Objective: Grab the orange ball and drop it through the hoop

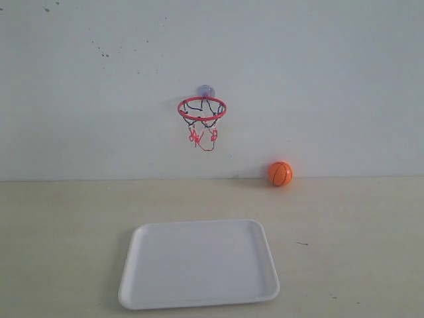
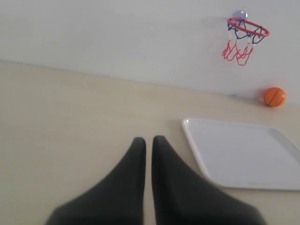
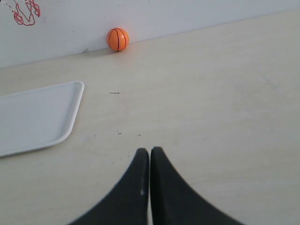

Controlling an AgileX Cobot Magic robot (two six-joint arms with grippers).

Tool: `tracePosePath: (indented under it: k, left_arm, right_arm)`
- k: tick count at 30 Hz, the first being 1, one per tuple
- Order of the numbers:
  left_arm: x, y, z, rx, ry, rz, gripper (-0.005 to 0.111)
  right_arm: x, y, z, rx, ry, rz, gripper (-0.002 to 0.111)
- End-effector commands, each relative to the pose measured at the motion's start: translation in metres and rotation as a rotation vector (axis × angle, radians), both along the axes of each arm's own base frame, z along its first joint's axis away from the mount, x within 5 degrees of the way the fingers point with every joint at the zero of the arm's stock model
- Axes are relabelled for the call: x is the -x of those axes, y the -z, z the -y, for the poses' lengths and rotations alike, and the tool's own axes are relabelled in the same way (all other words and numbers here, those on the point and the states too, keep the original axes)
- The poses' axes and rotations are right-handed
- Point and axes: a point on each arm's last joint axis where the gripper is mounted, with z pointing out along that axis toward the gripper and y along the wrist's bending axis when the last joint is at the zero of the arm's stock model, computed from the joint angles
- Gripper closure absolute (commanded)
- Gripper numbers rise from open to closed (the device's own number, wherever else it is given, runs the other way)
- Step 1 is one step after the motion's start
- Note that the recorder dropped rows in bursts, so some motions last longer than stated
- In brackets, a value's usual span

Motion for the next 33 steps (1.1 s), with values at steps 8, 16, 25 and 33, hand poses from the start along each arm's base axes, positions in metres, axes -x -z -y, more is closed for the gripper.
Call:
tracePosePath:
  k: [8,16,25,33]
  left_arm:
    - [0.0013,0.0088,0.0,-0.141,0.029,-0.072,0.103]
    - [0.0013,0.0088,0.0,-0.141,0.028,-0.072,0.103]
    - [0.0013,0.0088,0.0,-0.141,0.028,-0.072,0.103]
    - [0.0013,0.0088,0.0,-0.141,0.028,-0.072,0.103]
  right_arm:
    - [0.0001,-0.0008,0.0003,0.013,-0.001,0.012,0.108]
    - [0.0001,-0.0008,0.0003,0.013,-0.001,0.012,0.108]
    - [0.0001,-0.0008,0.0003,0.013,-0.001,0.012,0.108]
    - [0.0001,-0.0008,0.0003,0.013,-0.001,0.012,0.108]
